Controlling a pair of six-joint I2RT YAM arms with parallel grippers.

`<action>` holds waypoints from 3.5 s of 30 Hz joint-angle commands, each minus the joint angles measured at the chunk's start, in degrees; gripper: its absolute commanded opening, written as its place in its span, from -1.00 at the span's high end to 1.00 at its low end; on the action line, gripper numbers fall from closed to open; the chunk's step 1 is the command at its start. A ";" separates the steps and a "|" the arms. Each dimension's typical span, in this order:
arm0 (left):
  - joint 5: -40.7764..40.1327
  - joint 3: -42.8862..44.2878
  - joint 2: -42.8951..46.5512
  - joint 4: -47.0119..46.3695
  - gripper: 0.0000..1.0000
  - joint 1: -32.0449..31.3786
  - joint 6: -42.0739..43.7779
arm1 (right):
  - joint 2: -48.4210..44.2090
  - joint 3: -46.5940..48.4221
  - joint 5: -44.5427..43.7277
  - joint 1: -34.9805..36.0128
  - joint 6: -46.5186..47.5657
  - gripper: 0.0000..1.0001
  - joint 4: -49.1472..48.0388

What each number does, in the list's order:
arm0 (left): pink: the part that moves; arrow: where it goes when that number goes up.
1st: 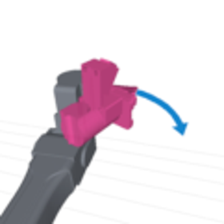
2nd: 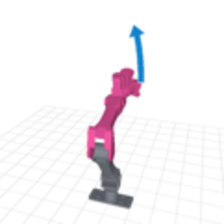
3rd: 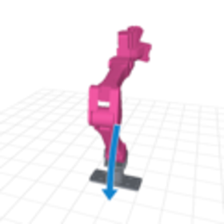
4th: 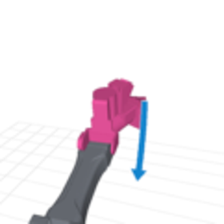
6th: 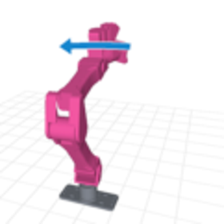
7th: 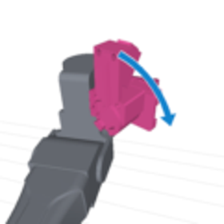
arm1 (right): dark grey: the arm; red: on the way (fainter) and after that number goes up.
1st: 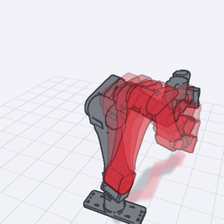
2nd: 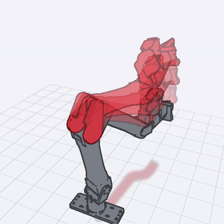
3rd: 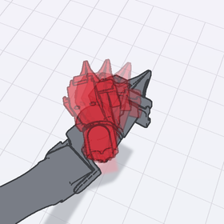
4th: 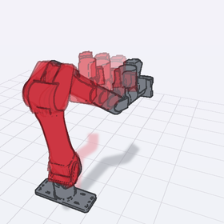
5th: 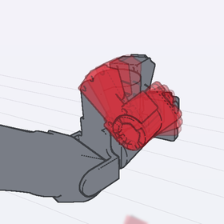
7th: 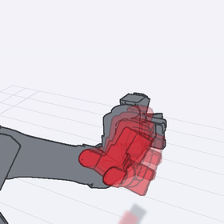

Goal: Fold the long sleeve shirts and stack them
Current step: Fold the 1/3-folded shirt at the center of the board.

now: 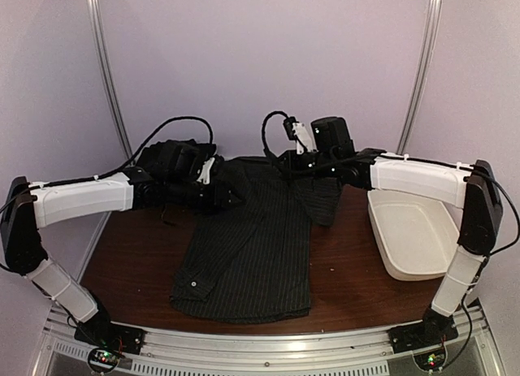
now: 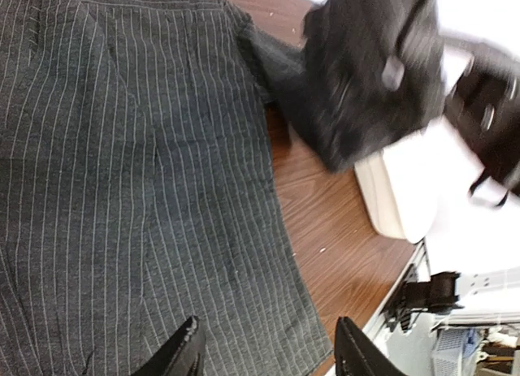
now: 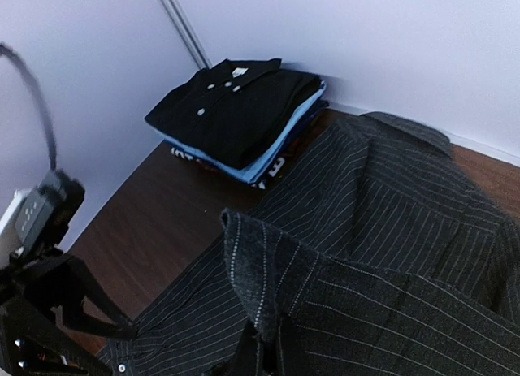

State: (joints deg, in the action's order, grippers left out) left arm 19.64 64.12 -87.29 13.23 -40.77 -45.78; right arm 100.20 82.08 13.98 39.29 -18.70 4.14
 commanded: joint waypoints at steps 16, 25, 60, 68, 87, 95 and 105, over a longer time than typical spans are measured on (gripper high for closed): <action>3.00 -4.74 1.20 -22.86 -0.57 3.07 -13.32 | 4.90 -4.40 -0.73 12.05 0.08 1.00 -8.37; -2.20 1.00 -3.31 -8.59 -0.29 3.30 -12.11 | 5.92 -3.31 -1.15 12.74 0.69 1.00 -7.39; -13.93 10.95 7.39 10.27 1.00 3.71 2.35 | -6.90 -20.71 -7.36 -7.42 -8.69 -0.21 -6.27; -17.15 16.73 8.31 15.73 1.00 7.25 5.79 | -2.20 -21.43 -6.84 -9.08 -9.90 -0.21 -7.74; -14.33 19.81 8.57 21.28 1.00 17.83 9.67 | 26.69 9.91 4.85 -15.29 -9.81 -0.17 -5.76; -14.29 21.03 9.11 23.01 1.00 20.54 10.52 | 32.52 19.22 8.87 -15.32 -9.43 -0.36 -4.58; -14.42 26.56 7.20 25.52 1.00 25.79 12.42 | 43.79 35.84 12.53 -15.34 -11.53 -0.30 -1.13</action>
State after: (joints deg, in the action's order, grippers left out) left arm 5.13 87.09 -79.20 38.79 -17.02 -35.46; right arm 139.59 112.27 23.83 24.08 -28.84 1.45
